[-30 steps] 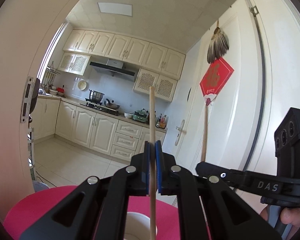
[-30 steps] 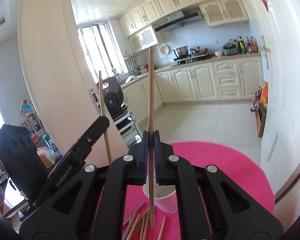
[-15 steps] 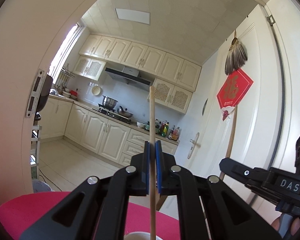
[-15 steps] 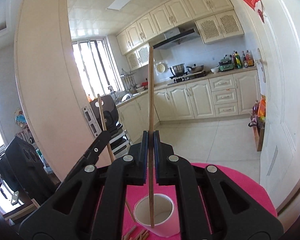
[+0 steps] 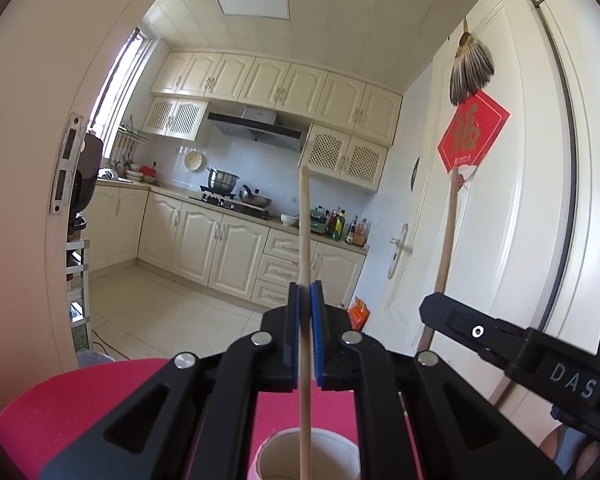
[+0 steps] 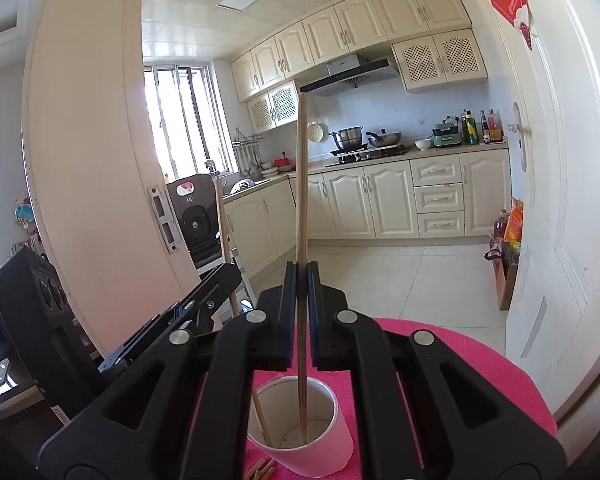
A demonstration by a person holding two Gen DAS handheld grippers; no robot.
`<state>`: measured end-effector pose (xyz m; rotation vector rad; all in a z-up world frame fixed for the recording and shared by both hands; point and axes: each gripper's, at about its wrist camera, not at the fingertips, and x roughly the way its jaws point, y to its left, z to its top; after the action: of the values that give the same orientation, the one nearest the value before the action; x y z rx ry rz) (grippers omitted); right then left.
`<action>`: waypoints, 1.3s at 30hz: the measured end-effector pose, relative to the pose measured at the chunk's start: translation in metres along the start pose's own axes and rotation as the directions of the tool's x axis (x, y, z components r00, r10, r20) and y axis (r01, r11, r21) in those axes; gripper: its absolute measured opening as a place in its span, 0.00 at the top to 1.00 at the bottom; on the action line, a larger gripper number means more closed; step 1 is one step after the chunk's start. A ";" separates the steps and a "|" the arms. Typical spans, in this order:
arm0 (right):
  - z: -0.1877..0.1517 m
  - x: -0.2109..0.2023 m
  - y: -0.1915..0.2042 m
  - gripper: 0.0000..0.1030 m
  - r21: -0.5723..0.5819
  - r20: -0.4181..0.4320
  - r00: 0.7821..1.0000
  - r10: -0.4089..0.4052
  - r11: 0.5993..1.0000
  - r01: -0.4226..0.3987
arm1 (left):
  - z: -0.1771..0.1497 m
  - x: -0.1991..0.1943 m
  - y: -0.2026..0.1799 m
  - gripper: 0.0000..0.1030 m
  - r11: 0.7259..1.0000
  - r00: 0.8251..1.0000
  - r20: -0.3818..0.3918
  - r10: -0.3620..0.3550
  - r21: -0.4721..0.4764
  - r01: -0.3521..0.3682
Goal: Organize utensils
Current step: 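Open both grippers to drop the chopsticks into the pink cup, then lower both grippers back to the chopstick pile and close on chopsticks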
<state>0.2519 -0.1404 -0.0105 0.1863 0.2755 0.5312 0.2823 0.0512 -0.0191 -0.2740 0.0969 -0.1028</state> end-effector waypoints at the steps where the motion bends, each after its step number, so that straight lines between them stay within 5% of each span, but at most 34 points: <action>1: -0.002 0.000 0.001 0.94 -0.001 -0.002 1.000 -0.002 1.000 0.002 | 0.000 -0.001 -0.001 0.94 1.000 1.000 -0.007 -0.010 0.006 0.010; 6: -0.005 -0.004 0.003 0.94 -0.007 -0.017 1.000 -0.015 1.000 0.015 | 0.001 -0.005 -0.004 0.92 0.999 0.998 -0.064 -0.025 0.030 0.027; 9: -0.010 -0.007 0.005 0.94 -0.010 -0.020 1.000 -0.023 1.000 0.023 | 0.000 -0.010 -0.004 0.72 0.999 0.996 -0.086 -0.026 0.040 0.029; 11: -0.013 -0.009 0.005 0.94 -0.011 -0.024 0.999 -0.027 1.000 0.027 | -0.001 -0.016 -0.005 0.70 0.998 0.996 -0.089 -0.019 0.057 0.024; 18: -0.020 -0.013 0.006 0.94 -0.009 -0.037 0.999 -0.039 0.999 0.039 | -0.003 -0.031 -0.007 0.60 0.988 0.989 -0.130 0.075 0.143 -0.057; 26: -0.027 -0.016 0.011 0.94 -0.014 -0.055 0.996 -0.063 0.998 0.062 | 0.000 -0.051 -0.008 0.60 0.966 0.975 -0.149 0.164 0.224 -0.128; 39: -0.023 -0.039 0.016 0.90 -0.024 -0.051 0.991 -0.124 0.992 0.123 | 0.010 -0.091 -0.009 0.51 0.955 0.972 -0.140 0.190 0.256 -0.150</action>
<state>0.2050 -0.1445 -0.0199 0.1341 0.3302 0.4167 0.1925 0.0552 0.0002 -0.0100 0.2680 0.0352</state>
